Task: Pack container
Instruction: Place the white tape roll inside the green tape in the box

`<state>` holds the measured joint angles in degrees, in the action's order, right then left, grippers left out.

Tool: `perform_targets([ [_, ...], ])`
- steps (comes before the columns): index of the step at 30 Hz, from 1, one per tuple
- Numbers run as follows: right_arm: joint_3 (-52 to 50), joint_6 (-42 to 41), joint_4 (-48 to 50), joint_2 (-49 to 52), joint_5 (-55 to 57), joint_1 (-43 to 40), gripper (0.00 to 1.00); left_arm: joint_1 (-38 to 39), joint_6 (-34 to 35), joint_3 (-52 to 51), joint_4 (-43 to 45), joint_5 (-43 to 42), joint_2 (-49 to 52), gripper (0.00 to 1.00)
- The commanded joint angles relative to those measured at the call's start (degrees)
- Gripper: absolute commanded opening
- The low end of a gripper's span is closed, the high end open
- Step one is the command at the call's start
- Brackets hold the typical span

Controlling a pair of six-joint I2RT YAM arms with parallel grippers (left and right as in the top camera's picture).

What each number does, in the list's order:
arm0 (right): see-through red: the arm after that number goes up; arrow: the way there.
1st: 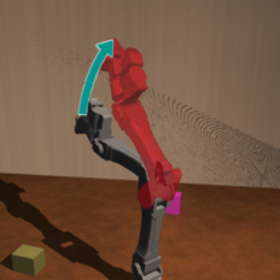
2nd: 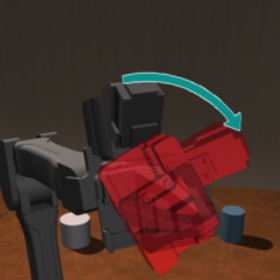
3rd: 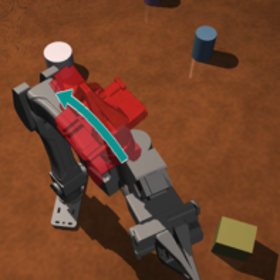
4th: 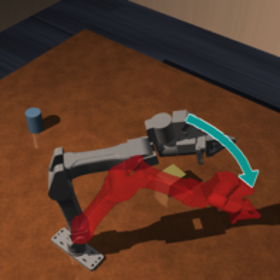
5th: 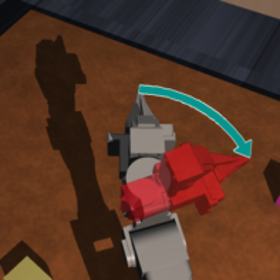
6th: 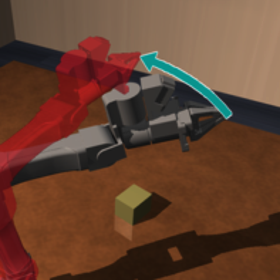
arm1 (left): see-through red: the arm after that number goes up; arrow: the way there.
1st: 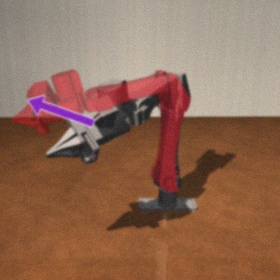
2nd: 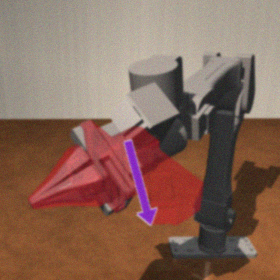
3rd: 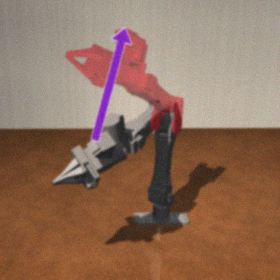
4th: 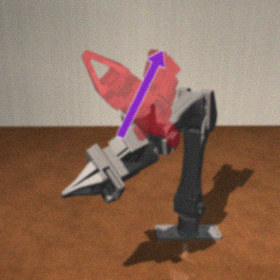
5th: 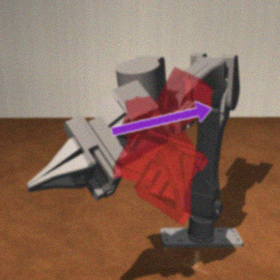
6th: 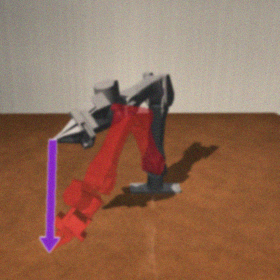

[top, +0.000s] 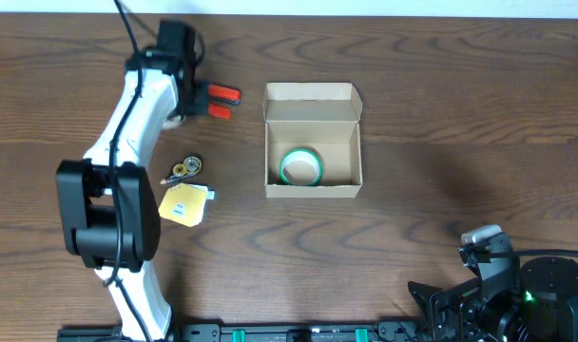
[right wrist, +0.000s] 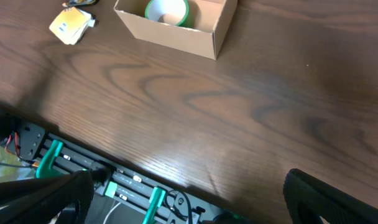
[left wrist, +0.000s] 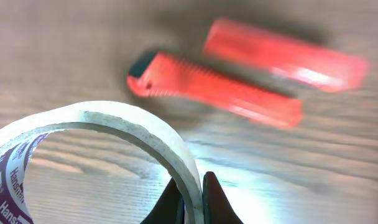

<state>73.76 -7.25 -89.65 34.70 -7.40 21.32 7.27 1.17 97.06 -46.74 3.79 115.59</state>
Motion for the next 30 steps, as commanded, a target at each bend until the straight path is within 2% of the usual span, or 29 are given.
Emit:
perform_targets([
  [1,0.04,-0.63,0.0,-0.2,0.55,0.63,0.99,4.74,-2.75,3.41,-1.46,-2.73,-6.38,0.06],
  [6,0.04,-0.63,0.02,-0.2,0.55,0.61,0.99,13.42,-4.33,3.39,-3.74,-11.06,-12.17,0.06],
  [11,0.04,-0.63,0.02,-0.2,0.55,0.63,0.99,22.14,-7.04,1.6,-6.86,-11.37,-11.72,0.06],
  [17,0.04,-0.63,0.02,-0.2,0.55,0.63,0.99,29.66,-12.0,-4.2,-4.39,-12.41,-10.64,0.06],
  [24,0.04,-0.63,0.02,-0.2,0.55,0.63,0.99,32.09,-11.82,-8.02,-3.85,-12.92,-10.64,0.06],
  [30,0.04,-0.63,0.0,-0.2,0.55,0.63,0.99,32.15,-10.14,-10.86,1.4,-12.87,-10.64,0.06],
])
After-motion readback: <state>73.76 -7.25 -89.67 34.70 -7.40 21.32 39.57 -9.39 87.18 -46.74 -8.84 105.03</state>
